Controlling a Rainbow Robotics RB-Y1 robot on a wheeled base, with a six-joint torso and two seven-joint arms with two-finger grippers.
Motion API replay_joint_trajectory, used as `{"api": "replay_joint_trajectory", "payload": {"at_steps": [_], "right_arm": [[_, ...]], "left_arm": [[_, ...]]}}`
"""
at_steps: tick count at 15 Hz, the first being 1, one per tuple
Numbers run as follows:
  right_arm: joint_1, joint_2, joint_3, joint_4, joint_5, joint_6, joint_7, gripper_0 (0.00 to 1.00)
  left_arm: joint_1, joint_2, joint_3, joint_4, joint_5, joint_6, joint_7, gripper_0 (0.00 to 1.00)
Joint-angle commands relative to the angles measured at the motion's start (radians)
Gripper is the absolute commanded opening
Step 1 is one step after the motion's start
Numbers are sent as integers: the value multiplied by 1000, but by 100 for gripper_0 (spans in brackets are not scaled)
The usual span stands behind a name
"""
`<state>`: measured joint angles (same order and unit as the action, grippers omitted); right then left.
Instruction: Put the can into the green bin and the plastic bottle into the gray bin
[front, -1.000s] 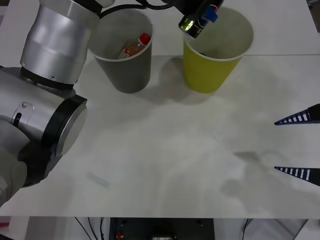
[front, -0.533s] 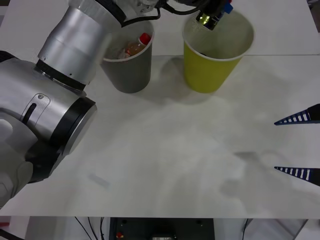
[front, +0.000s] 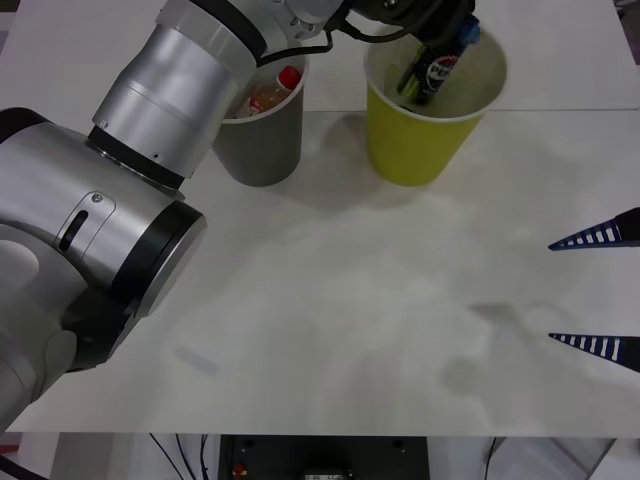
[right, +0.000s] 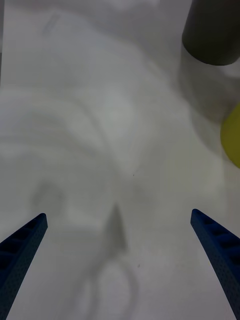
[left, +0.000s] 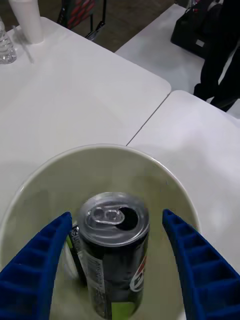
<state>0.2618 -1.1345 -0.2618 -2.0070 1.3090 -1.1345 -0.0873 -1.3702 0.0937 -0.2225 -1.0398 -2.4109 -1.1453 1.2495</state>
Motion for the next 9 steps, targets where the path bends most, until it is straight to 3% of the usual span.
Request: {"api": "replay_joint_trajectory", "payload": {"at_steps": [1,5,9], "right_arm": [[0,0,0,0,0,0,0,100],[0,0,0,0,0,0,0,100],[0,0,0,0,0,0,0,100]], "left_arm": [[0,40,0,-32,42,-74,-24,100],[26,201,0,-115,251,-203,-85,100],[178,379,0,-338,423,-228,-107,100]]}}
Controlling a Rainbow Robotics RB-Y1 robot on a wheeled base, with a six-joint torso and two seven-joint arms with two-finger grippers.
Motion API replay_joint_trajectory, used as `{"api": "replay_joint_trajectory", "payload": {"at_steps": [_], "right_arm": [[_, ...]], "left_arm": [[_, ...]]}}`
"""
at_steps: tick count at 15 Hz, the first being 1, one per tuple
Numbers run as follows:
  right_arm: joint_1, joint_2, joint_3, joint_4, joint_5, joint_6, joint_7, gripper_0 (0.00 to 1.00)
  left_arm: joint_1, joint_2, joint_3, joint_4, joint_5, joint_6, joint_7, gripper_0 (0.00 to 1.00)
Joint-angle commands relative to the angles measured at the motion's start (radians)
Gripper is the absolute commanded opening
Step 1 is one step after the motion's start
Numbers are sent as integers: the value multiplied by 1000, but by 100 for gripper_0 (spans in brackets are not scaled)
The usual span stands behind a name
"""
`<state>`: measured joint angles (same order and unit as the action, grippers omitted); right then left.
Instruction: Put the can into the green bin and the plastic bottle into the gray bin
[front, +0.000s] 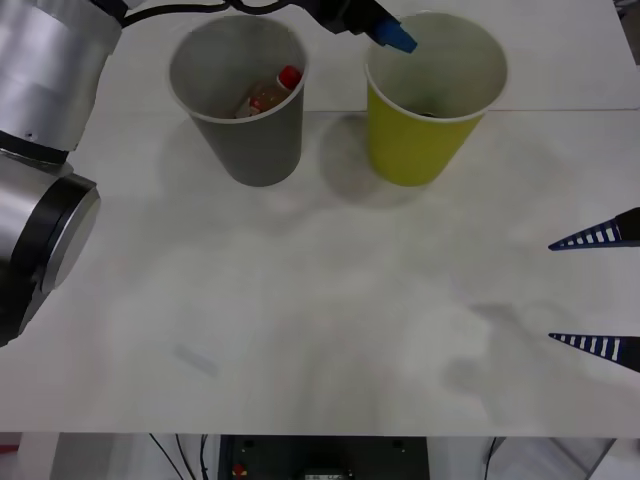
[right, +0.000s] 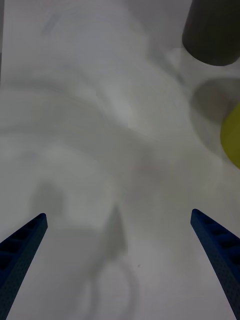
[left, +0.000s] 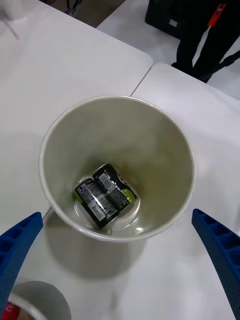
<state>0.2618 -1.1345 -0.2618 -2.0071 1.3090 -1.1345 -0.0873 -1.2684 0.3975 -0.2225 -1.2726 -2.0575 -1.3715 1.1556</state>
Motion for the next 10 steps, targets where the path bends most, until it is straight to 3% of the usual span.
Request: {"api": "replay_joint_trajectory", "payload": {"at_steps": [1,8,10], "right_arm": [[0,0,0,0,0,0,0,100],[0,0,0,0,0,0,0,100],[0,0,0,0,0,0,0,100]], "left_arm": [[133,126,0,-183,106,-1,-19,100],[423,366,69,-519,280,42,-73,100],[549,419,109,-608,310,71,-169,100]]}}
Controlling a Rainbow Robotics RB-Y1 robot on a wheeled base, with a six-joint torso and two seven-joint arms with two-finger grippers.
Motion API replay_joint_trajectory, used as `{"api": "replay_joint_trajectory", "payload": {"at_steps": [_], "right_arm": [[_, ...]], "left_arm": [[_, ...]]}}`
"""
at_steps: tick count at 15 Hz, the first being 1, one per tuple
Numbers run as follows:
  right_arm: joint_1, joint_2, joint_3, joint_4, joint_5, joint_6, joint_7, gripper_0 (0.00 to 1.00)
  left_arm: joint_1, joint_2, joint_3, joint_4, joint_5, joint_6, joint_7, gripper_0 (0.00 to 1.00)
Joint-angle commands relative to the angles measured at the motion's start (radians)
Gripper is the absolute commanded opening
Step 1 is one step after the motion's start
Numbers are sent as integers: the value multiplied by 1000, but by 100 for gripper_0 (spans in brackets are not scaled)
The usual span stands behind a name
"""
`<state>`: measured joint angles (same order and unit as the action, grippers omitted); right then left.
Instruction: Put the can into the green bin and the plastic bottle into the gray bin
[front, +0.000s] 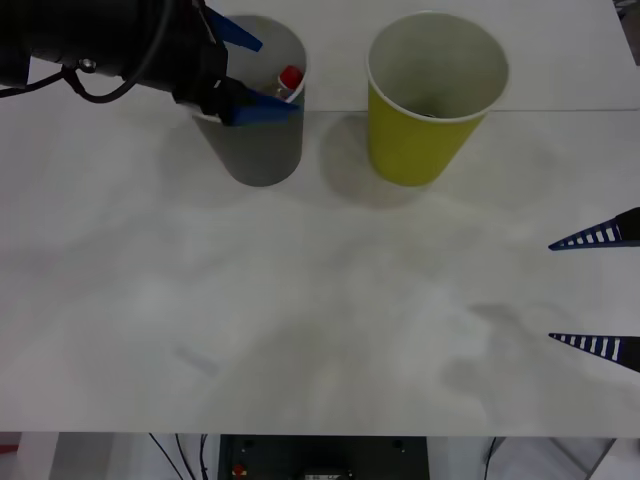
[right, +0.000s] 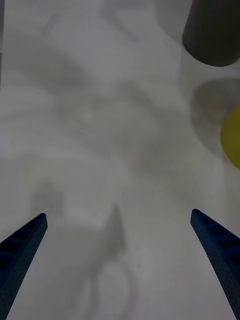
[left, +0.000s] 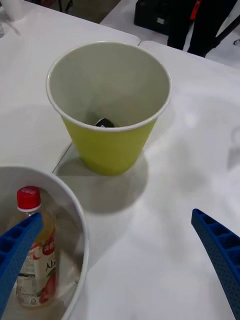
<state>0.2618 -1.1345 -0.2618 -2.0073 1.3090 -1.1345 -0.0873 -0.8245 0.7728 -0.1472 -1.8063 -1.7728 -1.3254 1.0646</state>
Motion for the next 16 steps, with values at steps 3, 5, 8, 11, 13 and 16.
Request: {"api": "replay_joint_trajectory", "payload": {"at_steps": [3,5,8,11,13,16], "right_arm": [[0,0,0,0,0,0,0,100],[0,0,0,0,0,0,0,100],[0,0,0,0,0,0,0,100],[0,0,0,0,0,0,0,100],[0,0,0,0,0,0,0,100],[0,0,0,0,0,0,0,100]], "left_arm": [[274,83,123,-176,78,28,-215,100],[386,92,184,-228,98,28,-308,100],[510,97,255,-246,144,-2,-476,100],[587,100,320,-246,177,-67,-597,100],[663,100,362,-255,208,-71,-675,100],[774,100,426,-283,254,-69,-769,100]]}}
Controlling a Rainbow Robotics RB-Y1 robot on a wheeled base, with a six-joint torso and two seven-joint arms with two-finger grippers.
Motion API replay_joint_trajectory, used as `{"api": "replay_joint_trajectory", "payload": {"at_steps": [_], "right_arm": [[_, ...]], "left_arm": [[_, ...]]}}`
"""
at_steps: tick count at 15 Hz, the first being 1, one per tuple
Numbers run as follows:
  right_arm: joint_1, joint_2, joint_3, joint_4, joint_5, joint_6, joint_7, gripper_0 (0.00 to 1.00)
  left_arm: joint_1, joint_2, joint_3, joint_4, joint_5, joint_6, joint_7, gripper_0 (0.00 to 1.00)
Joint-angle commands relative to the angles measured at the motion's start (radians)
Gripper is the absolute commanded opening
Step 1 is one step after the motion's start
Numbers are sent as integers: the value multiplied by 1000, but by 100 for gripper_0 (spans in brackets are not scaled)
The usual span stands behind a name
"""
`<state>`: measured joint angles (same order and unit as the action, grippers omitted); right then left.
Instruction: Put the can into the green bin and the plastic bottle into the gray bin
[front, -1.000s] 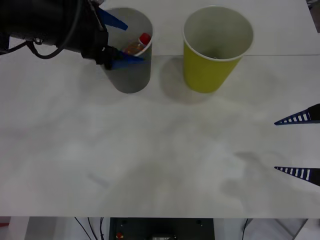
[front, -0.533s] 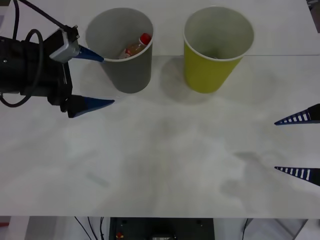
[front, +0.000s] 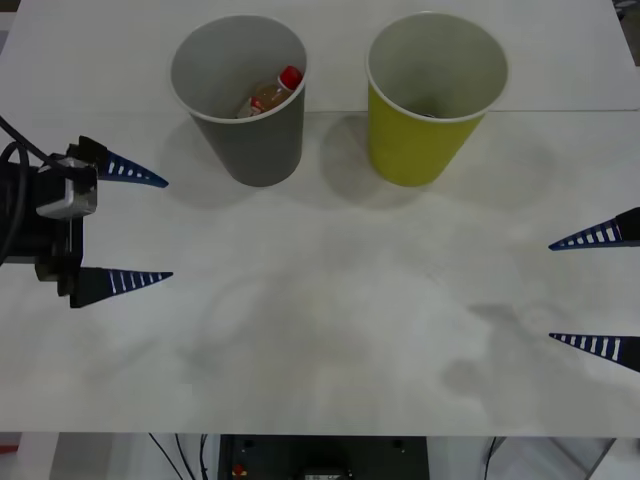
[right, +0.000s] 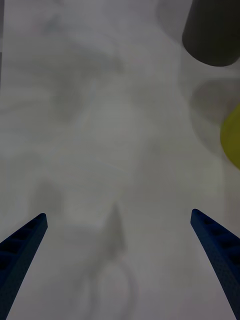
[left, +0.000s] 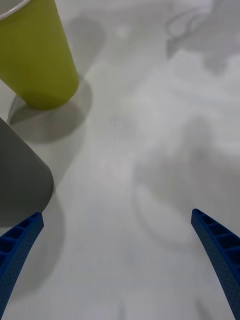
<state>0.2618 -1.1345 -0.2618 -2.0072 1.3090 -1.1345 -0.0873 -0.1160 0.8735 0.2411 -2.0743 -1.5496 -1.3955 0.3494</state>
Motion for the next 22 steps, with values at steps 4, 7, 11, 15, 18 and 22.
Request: {"api": "replay_joint_trajectory", "payload": {"at_steps": [4,7,11,15,18,22], "right_arm": [[0,0,0,0,0,0,0,100],[0,0,0,0,0,0,0,100],[0,0,0,0,0,0,0,100],[0,0,0,0,0,0,0,100],[0,0,0,0,0,0,0,100],[0,0,0,0,0,0,0,100]], "left_arm": [[187,1,104,-23,89,0,-173,100],[254,1,132,-40,120,1,-216,100],[326,9,173,-58,118,1,-230,100],[351,47,187,-61,121,3,-242,100],[354,53,187,-61,120,4,-240,100],[360,53,184,-64,94,13,-250,100]]}}
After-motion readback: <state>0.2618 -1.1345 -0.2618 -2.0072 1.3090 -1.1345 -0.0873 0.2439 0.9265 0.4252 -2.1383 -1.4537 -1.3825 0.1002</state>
